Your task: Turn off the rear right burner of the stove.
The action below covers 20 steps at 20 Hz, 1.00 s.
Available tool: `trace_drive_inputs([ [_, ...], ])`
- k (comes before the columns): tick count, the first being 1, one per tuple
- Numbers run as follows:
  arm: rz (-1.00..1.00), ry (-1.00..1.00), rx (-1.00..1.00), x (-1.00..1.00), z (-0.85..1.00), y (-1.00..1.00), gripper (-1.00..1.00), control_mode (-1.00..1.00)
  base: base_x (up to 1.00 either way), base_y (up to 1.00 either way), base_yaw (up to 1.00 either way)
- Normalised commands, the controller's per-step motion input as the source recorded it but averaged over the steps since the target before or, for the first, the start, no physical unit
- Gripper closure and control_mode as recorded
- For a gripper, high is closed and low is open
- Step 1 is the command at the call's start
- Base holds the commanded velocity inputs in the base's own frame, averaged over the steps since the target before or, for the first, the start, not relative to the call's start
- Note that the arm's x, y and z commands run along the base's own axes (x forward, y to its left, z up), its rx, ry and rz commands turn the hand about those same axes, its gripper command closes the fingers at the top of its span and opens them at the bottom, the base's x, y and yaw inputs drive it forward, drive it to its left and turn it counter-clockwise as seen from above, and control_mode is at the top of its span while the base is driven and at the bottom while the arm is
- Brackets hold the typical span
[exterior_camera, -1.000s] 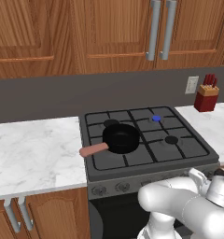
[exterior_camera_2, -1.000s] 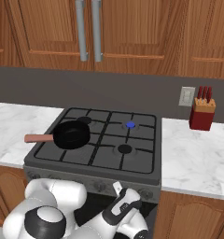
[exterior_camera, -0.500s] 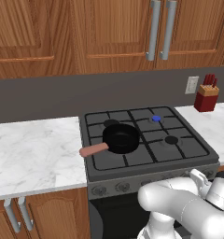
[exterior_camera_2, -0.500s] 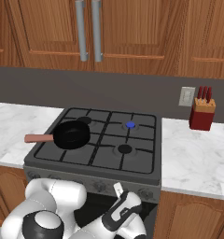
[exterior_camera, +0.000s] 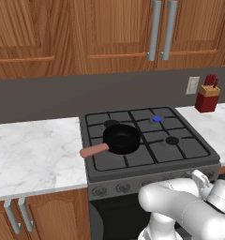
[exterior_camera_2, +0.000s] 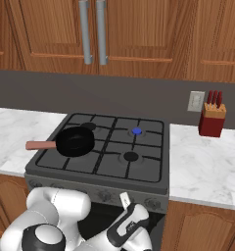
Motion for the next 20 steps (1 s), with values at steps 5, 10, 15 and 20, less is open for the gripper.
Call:
trace_drive_inputs([
  [5,0.00,0.00,0.00,0.07,0.00,-0.08,1.00,-1.00,0.00,0.00,0.00],
  [10,0.00,0.00,0.00,0.14,0.00,-0.03,1.00,-1.00,0.00,0.00,0.00],
  [15,0.00,0.00,0.00,0.04,0.00,-0.04,1.00,-1.00,0.00,0.00,0.00],
  [20,-0.01,0.00,0.03,0.00,0.15,-0.01,1.00,-1.00,0.00,0.00,0.00],
])
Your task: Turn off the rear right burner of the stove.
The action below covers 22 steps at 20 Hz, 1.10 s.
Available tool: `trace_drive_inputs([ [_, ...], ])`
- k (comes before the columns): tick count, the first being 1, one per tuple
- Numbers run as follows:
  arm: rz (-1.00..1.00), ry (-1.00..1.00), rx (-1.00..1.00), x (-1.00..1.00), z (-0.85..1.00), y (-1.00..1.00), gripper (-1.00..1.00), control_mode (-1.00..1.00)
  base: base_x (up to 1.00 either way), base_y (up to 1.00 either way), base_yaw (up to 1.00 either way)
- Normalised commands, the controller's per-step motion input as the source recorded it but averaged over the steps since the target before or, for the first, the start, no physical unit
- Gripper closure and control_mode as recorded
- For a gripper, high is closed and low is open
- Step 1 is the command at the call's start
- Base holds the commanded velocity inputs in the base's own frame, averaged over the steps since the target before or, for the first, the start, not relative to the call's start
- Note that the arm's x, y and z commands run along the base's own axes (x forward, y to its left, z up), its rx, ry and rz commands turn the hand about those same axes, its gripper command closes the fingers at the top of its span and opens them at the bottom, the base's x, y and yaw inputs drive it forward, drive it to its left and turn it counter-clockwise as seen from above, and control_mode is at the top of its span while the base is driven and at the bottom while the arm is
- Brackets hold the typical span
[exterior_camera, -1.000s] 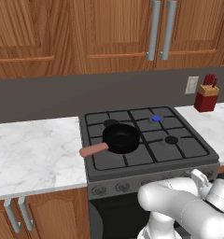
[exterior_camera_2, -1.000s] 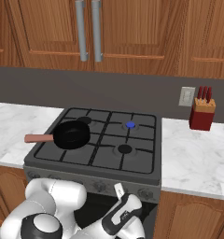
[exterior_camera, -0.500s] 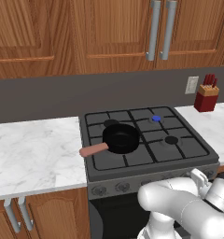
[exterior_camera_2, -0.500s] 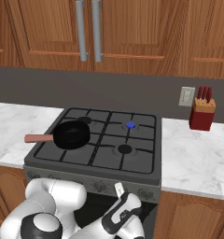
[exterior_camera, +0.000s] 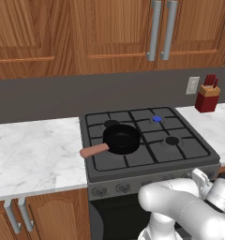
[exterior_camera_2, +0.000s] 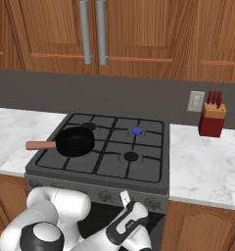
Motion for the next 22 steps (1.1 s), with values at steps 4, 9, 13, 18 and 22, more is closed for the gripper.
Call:
trace_drive_inputs([
  [4,-0.06,0.01,0.16,0.00,0.25,0.00,1.00,-1.00,0.00,0.00,0.00],
  [9,-0.12,0.01,0.25,0.00,0.24,0.00,1.00,-1.00,0.00,0.00,0.00],
  [13,-0.14,0.00,0.30,0.00,0.19,0.00,1.00,-1.00,0.00,0.00,0.00],
  [18,-0.15,0.00,0.30,0.00,0.30,0.00,1.00,-1.00,0.00,0.00,0.00],
  [22,-0.15,0.02,0.30,0.00,0.39,0.00,1.00,-1.00,0.00,0.00,0.00],
])
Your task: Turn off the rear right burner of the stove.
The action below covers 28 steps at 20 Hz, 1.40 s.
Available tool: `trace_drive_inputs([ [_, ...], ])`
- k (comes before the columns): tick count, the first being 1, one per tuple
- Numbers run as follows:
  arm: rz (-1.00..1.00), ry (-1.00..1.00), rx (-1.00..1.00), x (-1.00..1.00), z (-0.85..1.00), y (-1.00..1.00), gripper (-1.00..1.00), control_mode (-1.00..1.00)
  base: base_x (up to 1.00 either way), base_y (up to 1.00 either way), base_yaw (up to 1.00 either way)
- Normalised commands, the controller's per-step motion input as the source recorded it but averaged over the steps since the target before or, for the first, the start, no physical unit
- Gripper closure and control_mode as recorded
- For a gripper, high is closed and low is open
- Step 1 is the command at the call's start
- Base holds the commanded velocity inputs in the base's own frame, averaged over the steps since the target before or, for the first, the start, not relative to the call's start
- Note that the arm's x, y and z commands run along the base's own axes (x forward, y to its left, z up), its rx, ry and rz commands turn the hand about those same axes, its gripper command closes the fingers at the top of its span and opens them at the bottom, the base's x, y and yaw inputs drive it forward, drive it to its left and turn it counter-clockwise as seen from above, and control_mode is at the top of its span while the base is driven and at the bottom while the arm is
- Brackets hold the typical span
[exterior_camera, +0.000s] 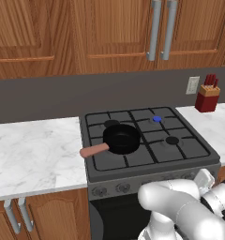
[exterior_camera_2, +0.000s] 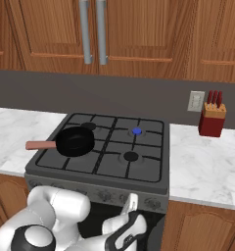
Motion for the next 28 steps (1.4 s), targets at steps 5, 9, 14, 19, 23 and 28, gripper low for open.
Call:
trace_drive_inputs([
  [5,-0.16,0.03,0.31,0.00,0.35,0.00,1.00,-1.00,0.00,0.00,0.00],
  [9,-0.16,0.03,0.33,0.00,0.32,0.00,1.00,-1.00,0.00,0.00,0.00],
  [14,-0.17,0.02,0.35,0.00,0.27,0.00,1.00,-1.00,0.00,0.00,0.00],
  [19,-0.17,0.00,0.38,0.00,0.17,0.00,1.00,-1.00,0.00,0.00,0.00],
  [23,-0.17,0.00,0.39,0.00,0.12,0.00,1.00,-1.00,0.00,0.00,0.00],
  [28,-0.16,0.00,0.39,0.00,0.13,0.00,1.00,-1.00,0.00,0.00,0.00],
])
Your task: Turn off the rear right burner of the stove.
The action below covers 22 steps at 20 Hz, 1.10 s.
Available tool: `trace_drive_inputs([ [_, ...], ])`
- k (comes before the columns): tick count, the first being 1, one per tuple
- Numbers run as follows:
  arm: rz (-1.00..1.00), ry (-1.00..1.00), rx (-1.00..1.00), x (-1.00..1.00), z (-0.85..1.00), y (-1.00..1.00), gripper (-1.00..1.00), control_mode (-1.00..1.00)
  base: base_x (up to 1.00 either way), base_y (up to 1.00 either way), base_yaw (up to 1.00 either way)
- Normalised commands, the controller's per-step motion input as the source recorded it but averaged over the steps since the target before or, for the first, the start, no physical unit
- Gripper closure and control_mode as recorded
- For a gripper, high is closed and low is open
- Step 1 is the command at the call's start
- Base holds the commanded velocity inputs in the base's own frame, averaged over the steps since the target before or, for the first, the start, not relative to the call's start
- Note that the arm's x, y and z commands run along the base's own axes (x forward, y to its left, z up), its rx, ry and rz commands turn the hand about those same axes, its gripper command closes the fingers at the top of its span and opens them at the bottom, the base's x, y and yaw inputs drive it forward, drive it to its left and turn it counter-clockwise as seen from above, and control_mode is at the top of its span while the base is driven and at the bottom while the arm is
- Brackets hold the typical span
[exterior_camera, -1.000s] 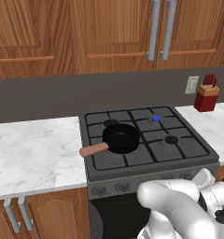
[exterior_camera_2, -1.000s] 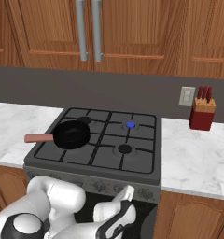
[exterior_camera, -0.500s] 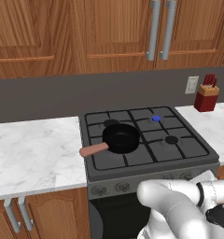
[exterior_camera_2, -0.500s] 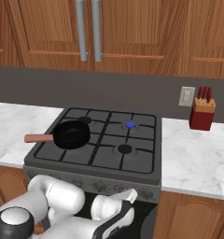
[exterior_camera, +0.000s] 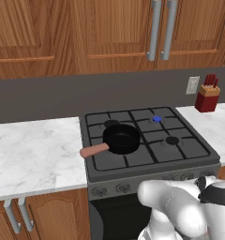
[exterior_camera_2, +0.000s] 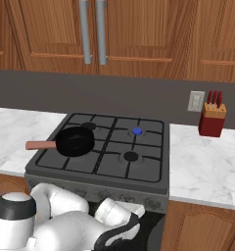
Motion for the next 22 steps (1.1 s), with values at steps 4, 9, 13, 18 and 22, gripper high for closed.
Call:
trace_drive_inputs([
  [4,-0.15,0.00,0.39,0.00,0.16,0.00,1.00,-1.00,0.00,0.00,0.00],
  [9,-0.15,0.00,0.41,0.00,0.15,0.00,1.00,-1.00,0.00,0.00,0.00],
  [13,-0.15,0.00,0.41,0.00,0.09,0.00,1.00,-1.00,0.00,0.00,0.00],
  [18,-0.15,0.00,0.41,0.00,0.03,0.00,1.00,-1.00,0.00,0.00,0.00],
  [22,-0.15,0.00,0.42,0.00,0.01,0.00,1.00,-1.00,0.00,0.00,0.00],
])
